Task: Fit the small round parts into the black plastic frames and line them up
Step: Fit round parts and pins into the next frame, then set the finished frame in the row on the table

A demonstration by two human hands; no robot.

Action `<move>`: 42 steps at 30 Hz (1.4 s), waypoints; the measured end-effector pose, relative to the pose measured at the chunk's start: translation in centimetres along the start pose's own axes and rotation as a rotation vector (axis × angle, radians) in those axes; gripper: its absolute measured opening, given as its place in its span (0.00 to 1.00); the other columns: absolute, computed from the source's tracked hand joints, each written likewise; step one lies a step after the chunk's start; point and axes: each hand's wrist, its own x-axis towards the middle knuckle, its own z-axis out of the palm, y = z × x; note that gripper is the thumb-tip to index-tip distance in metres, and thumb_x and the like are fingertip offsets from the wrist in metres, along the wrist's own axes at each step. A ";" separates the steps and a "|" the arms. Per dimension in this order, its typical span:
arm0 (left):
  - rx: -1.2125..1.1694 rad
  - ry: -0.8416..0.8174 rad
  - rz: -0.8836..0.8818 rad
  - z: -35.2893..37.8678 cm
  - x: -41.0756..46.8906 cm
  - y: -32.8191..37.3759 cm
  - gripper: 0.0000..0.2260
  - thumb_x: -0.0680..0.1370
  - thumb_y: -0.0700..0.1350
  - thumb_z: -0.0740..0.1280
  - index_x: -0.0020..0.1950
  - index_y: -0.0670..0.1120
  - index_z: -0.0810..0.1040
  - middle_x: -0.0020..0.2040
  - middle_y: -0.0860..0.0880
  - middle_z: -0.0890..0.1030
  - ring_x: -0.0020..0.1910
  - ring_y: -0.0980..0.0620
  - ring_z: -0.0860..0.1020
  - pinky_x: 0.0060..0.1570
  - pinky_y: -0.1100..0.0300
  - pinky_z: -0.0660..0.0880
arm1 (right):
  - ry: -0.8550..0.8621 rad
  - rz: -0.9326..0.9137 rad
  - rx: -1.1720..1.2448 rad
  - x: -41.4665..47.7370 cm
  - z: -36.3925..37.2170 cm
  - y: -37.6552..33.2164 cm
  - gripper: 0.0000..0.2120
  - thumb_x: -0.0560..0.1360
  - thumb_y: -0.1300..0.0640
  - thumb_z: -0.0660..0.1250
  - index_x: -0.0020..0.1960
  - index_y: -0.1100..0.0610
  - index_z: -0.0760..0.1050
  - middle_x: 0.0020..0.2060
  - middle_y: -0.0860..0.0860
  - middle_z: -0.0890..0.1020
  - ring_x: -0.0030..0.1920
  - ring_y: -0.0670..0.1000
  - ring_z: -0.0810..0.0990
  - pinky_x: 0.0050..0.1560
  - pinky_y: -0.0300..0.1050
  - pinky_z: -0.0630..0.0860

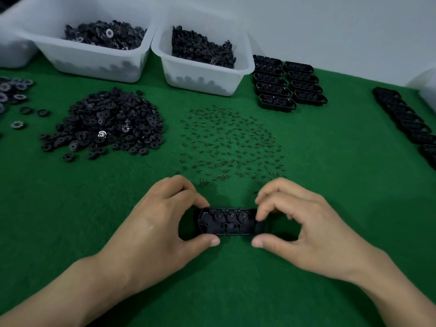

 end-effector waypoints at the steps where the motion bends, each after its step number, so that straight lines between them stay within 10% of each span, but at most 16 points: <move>1: 0.003 -0.002 -0.002 -0.1 0.0 0.0 0.23 0.64 0.66 0.62 0.49 0.52 0.78 0.47 0.60 0.71 0.48 0.62 0.71 0.44 0.72 0.67 | -0.010 -0.011 -0.014 -0.1 0.2 0.0 0.10 0.67 0.42 0.68 0.43 0.47 0.73 0.48 0.40 0.74 0.50 0.44 0.75 0.48 0.30 0.68; 12: -0.085 0.125 -0.129 -0.6 -0.8 1.8 0.13 0.67 0.45 0.74 0.48 0.57 0.77 0.38 0.59 0.78 0.42 0.60 0.76 0.40 0.71 0.72 | 0.090 -0.090 -0.052 -0.2 1.3 0.3 0.06 0.70 0.54 0.72 0.43 0.53 0.76 0.46 0.47 0.75 0.48 0.45 0.74 0.50 0.35 0.70; 21: -0.647 0.027 -0.286 -0.2 5.9 4.5 0.10 0.75 0.36 0.65 0.49 0.51 0.79 0.46 0.56 0.83 0.47 0.61 0.80 0.51 0.60 0.75 | 0.387 -0.018 -0.035 1.1 -2.4 5.0 0.04 0.70 0.62 0.71 0.42 0.55 0.79 0.49 0.48 0.77 0.48 0.44 0.76 0.48 0.36 0.73; 29: -1.262 -0.230 -0.483 4.7 19.9 8.9 0.20 0.79 0.37 0.57 0.71 0.38 0.61 0.70 0.41 0.66 0.68 0.45 0.67 0.65 0.50 0.66 | 0.712 0.302 -0.037 3.8 -7.2 14.9 0.05 0.69 0.68 0.71 0.40 0.60 0.80 0.50 0.54 0.82 0.45 0.47 0.79 0.48 0.25 0.71; 33: -1.475 -0.187 -0.572 6.8 23.7 9.9 0.21 0.80 0.36 0.55 0.72 0.35 0.58 0.72 0.37 0.60 0.71 0.41 0.60 0.68 0.49 0.60 | 0.725 0.417 -0.017 5.4 -8.9 18.4 0.04 0.70 0.67 0.70 0.41 0.59 0.80 0.53 0.54 0.82 0.47 0.49 0.79 0.54 0.38 0.74; 42: -1.480 -0.064 -0.580 8.9 25.2 9.6 0.21 0.79 0.35 0.55 0.72 0.36 0.57 0.73 0.39 0.59 0.72 0.43 0.60 0.68 0.48 0.60 | 0.668 0.381 -0.079 8.3 -9.4 20.8 0.02 0.70 0.65 0.71 0.42 0.59 0.81 0.52 0.53 0.83 0.47 0.46 0.78 0.51 0.34 0.67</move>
